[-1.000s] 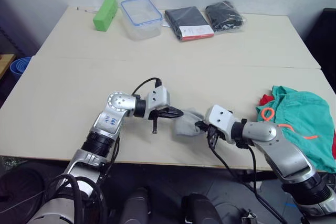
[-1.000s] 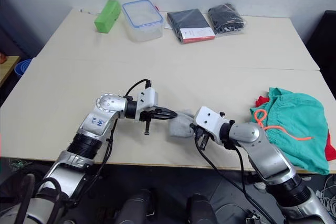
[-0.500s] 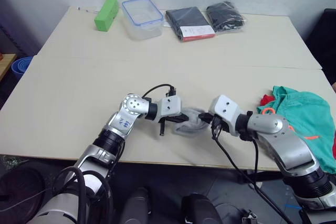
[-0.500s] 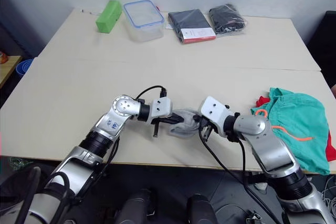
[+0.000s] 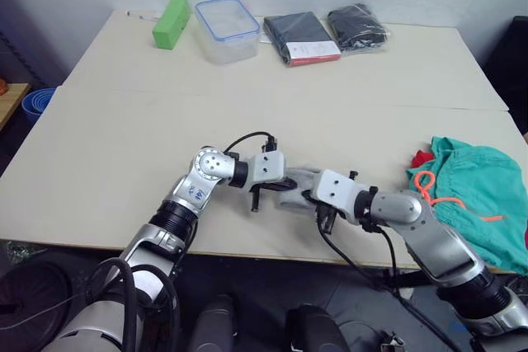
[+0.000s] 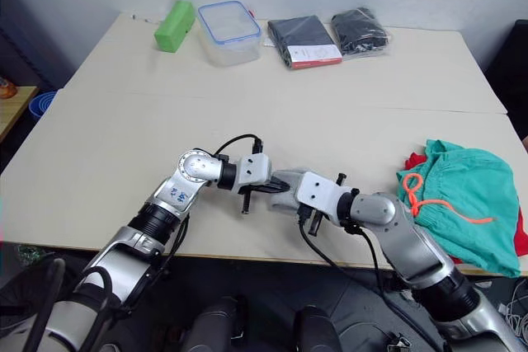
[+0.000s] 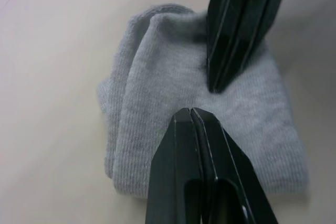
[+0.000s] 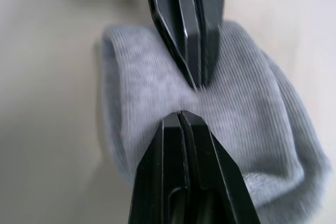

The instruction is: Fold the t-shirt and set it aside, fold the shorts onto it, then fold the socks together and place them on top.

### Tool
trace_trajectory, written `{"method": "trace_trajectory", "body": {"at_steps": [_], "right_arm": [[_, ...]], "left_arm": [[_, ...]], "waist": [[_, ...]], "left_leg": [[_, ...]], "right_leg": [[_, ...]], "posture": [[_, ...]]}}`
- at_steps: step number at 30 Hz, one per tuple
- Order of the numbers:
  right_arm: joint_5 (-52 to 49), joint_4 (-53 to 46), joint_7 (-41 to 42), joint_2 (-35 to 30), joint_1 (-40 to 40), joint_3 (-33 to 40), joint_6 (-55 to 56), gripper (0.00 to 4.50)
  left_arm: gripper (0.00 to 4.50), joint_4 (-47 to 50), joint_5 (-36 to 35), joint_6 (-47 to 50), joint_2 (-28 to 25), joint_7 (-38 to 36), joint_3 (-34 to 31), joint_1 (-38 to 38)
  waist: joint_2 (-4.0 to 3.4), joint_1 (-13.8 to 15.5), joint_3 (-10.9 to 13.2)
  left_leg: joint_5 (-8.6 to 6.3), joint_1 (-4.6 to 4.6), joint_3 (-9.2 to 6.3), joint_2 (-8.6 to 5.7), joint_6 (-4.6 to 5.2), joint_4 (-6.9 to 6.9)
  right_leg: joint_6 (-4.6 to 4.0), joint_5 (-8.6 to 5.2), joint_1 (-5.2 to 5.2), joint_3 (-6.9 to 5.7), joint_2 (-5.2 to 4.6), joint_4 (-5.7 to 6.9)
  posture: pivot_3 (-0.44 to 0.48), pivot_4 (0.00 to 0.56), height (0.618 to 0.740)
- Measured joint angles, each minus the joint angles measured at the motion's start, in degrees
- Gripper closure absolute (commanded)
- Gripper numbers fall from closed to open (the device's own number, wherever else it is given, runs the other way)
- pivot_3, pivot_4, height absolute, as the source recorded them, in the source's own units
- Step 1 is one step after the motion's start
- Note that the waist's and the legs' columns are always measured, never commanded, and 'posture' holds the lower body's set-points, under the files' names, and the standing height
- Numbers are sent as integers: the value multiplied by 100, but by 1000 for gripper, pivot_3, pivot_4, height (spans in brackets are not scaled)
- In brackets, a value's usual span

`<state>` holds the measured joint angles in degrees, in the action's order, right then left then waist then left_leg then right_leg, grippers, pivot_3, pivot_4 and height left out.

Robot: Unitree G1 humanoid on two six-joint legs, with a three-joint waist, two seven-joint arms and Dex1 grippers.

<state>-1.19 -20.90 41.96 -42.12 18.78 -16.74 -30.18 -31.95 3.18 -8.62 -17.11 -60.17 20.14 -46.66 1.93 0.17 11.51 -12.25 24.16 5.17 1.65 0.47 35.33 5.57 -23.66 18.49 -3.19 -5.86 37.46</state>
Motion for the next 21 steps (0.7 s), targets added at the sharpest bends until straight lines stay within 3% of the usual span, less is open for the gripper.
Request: {"method": "trace_trajectory", "body": {"at_steps": [6, 10, 13, 16, 21], "right_arm": [[-471, 158, -12, 49, -335, 1040, -491, 4500], [-1814, -358, 36, 552, -446, 2072, -1748, 4500], [-2990, -802, 219, 535, -690, 2884, -3024, 3961], [-4008, -1027, 147, 722, -846, 3538, -4411, 3024], [-5036, -742, -894, 2004, -792, 4552, -6121, 1386]], "left_arm": [[4475, -6, -1, -19, -16, 9, -52, 15], [4475, -1, -45, 25, 45, 20, -101, 36], [4500, 17, -93, 84, 67, 14, -132, 42], [4500, 24, -163, 175, 69, -6, -215, 37], [4500, 40, -166, 148, 124, -98, -218, -96]], "waist": [[0, -16, 0], [-2, -26, 0], [-2, -8, 0], [-2, -17, 0], [-4, -50, 0]], "left_leg": [[2, 1, -1, 4, 0, -1], [4, 2, -6, 7, -4, -2], [-1, 6, -11, 4, 3, -2], [-12, 10, -11, 5, 22, -2], [-10, 8, -9, 7, 19, -18]], "right_leg": [[0, 0, 1, -4, 4, 1], [0, 1, 3, 0, 8, 7], [0, 1, -1, -1, 3, -1], [-1, 1, 0, -1, 0, -3], [-4, 1, 9, 3, 5, -1]], "posture": [[0, 150, 740], [0, 150, 740], [0, 150, 740], [0, 150, 740], [0, 150, 740]]}}
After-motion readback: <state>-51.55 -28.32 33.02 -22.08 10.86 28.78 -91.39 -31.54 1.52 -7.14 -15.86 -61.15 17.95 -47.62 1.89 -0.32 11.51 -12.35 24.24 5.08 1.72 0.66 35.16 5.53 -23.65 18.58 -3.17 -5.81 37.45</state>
